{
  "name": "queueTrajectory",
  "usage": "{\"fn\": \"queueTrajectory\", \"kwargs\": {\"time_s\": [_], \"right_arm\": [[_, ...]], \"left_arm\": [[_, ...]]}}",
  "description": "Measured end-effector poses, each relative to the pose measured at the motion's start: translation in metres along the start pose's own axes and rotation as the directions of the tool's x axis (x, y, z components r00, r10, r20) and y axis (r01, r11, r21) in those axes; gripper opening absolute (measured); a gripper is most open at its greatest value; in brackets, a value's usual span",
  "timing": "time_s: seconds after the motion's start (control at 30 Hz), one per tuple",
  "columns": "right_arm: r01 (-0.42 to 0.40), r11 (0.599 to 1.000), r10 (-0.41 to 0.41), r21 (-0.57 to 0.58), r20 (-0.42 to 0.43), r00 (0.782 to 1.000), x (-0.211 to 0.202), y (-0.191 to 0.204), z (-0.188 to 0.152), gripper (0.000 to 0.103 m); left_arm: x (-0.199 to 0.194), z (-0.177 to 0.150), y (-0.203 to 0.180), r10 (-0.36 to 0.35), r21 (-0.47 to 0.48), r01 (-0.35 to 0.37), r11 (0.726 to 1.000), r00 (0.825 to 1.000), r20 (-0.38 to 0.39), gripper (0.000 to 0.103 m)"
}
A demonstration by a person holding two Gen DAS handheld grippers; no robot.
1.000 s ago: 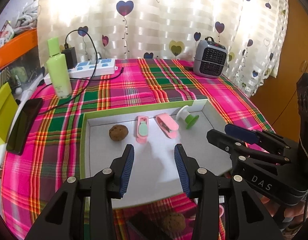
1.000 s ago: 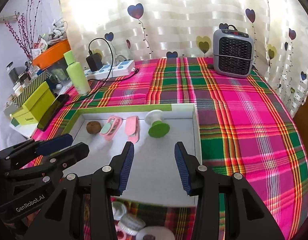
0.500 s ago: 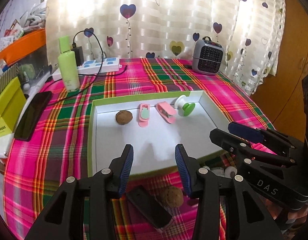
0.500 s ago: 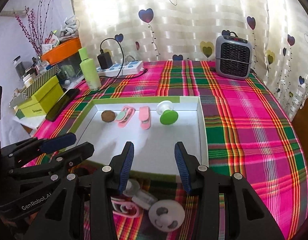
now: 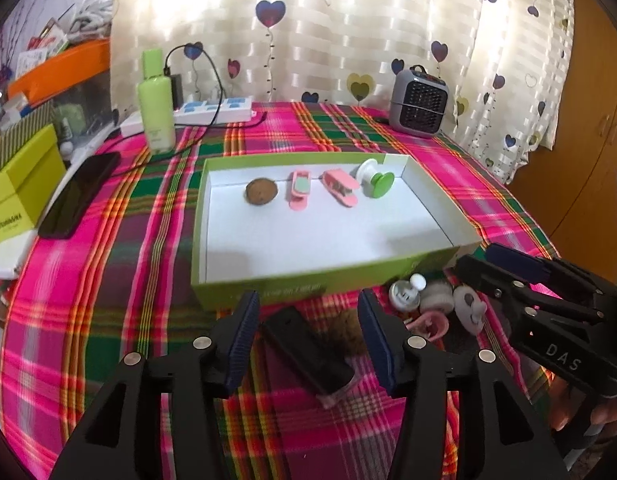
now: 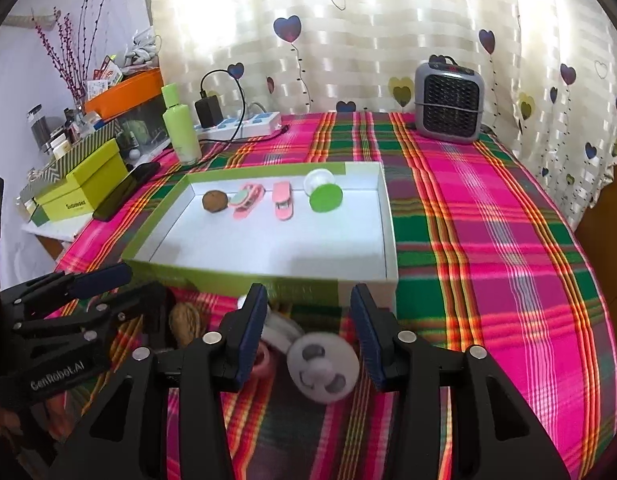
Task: Organize objects
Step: 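Withdraw both tools from the box toward the remaining items, then move the left tool to the black rectangular device while the right tool approaches the white panda ball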
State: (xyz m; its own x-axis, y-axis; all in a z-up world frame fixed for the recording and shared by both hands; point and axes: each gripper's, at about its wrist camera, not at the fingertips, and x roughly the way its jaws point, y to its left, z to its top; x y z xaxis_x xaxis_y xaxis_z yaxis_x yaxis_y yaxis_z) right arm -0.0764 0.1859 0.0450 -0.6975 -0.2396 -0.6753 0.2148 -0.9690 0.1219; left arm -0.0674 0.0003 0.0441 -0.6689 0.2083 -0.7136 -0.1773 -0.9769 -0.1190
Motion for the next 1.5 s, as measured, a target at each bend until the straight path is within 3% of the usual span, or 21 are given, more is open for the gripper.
{"fn": "queueTrajectory", "kwargs": {"time_s": [0.17,0.4,1.03,1.5], "right_arm": [[-0.016,1.0,0.016,0.013,-0.003,1.0,-0.006,-0.006,-0.011,0.052],[-0.016,1.0,0.016,0.019,-0.023,1.0,-0.006,-0.012,-0.022,0.053],[-0.044,0.999,0.045,0.028,-0.038,0.998,-0.006,-0.015,-0.031,0.053],[-0.049,0.998,0.05,0.024,-0.048,0.998,-0.005,-0.013,-0.032,0.053]], "left_arm": [[-0.005,-0.01,0.01,-0.041,-0.047,0.041,0.998,0.999,-0.003,0.053],[-0.008,-0.02,0.007,-0.068,-0.027,0.068,0.997,0.998,-0.012,0.058],[0.012,-0.033,0.003,-0.03,-0.009,0.03,1.0,0.995,-0.094,0.058],[0.004,-0.039,0.031,0.029,-0.044,-0.033,0.998,0.996,-0.087,0.058]]}}
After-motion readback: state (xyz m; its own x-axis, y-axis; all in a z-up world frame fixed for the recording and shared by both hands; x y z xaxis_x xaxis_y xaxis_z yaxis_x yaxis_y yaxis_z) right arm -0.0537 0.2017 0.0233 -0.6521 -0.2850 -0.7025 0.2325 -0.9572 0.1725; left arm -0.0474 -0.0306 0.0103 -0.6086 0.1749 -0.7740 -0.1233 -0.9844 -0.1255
